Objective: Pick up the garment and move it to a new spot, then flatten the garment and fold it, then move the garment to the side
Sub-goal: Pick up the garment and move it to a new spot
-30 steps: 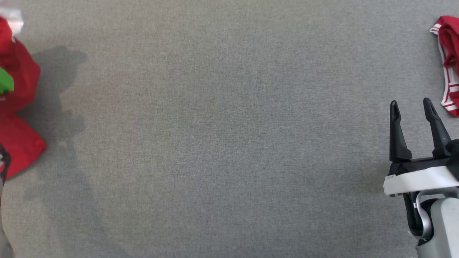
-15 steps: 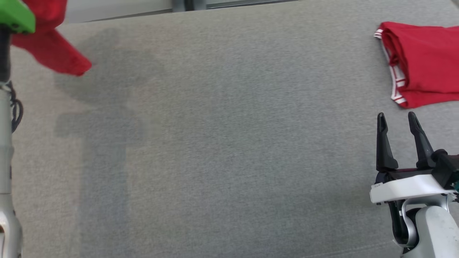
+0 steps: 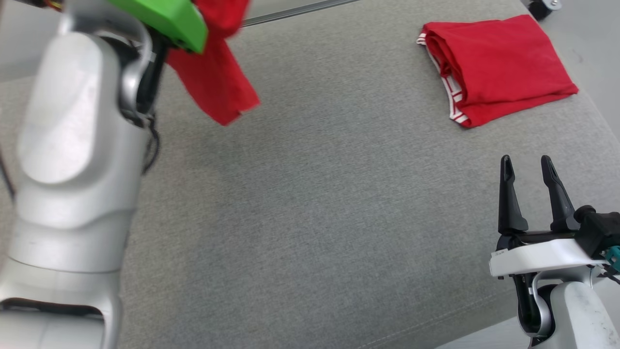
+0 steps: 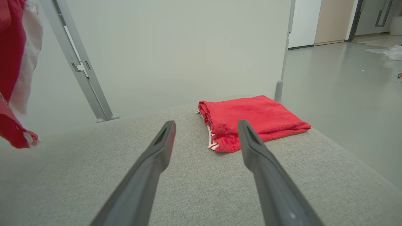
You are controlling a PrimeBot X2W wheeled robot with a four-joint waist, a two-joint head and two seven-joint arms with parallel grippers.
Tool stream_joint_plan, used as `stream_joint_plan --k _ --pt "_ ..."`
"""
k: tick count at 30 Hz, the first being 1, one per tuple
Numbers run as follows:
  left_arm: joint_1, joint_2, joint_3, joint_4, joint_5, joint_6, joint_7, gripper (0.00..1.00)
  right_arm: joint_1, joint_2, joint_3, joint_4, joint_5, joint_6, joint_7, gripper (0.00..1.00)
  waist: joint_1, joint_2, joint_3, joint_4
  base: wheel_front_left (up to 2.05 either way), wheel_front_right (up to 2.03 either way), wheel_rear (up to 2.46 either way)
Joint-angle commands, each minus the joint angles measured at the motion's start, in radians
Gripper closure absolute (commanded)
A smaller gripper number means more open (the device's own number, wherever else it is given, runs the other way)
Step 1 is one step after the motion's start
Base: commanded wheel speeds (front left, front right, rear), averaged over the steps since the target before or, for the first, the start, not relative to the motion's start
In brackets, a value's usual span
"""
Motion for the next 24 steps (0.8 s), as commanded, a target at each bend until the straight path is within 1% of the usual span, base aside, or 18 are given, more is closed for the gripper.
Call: stream_joint_plan --k 1,5,8,13,16,20,21,22,23,24 --pt "0.029 -0.014 -0.006 -0.001 -0.008 0.008 -0.004 1.00 0.011 0.003 0.002 0.001 0.006 -0.002 -0.003 0.00 0.0000 -0.0001 -0.003 -0.030 0.00 0.00 0.00" --pt "0.102 -0.056 -0.044 0.017 -0.021 0.014 -0.021 1.00 0.012 0.007 0.006 0.003 0.007 -0.002 -0.003 0.00 0.0000 -0.0001 0.000 -0.038 0.00 0.00 0.00" --pt "0.179 -0.074 -0.066 0.049 -0.040 0.022 -0.041 1.00 0.010 0.008 0.010 0.005 0.009 -0.002 -0.003 0.00 0.0000 -0.0001 0.003 -0.040 0.00 0.00 0.00" --pt "0.324 -0.093 -0.099 0.120 -0.063 0.042 -0.084 1.00 0.007 0.010 0.015 0.009 0.014 -0.002 -0.003 0.00 0.0000 -0.0001 0.007 -0.037 0.00 0.00 0.00" --pt "0.404 -0.098 -0.129 0.161 -0.070 0.043 -0.106 1.00 0.012 0.010 0.016 0.010 0.015 -0.002 -0.003 0.00 0.0000 -0.0001 0.007 -0.026 0.00 0.00 0.00" --pt "0.465 -0.104 -0.184 0.193 -0.068 0.036 -0.128 1.00 0.014 0.011 0.020 0.017 0.016 -0.002 -0.003 0.00 0.0000 -0.0001 0.000 -0.003 0.00 0.00 0.00" --pt "0.472 -0.104 -0.196 0.195 -0.066 0.035 -0.133 0.84 0.013 0.010 0.021 0.019 0.013 -0.002 -0.003 0.00 0.0000 -0.0001 -0.004 0.002 0.00 0.00 0.00" --pt "0.476 -0.105 -0.216 0.197 -0.059 0.033 -0.141 0.02 0.012 0.010 0.023 0.020 0.010 -0.002 -0.003 0.00 0.0000 -0.0001 -0.009 0.009 0.00 0.00 0.00" --pt "0.478 -0.106 -0.232 0.200 -0.051 0.030 -0.144 0.00 0.012 0.010 0.024 0.021 0.008 -0.002 -0.003 0.00 0.0000 -0.0001 -0.015 0.015 0.00 0.00 0.00" --pt "0.476 -0.106 -0.245 0.201 -0.044 0.029 -0.153 0.00 0.012 0.010 0.025 0.021 0.004 -0.002 -0.003 0.00 0.0000 -0.0001 -0.022 0.021 0.00 0.00 0.00"
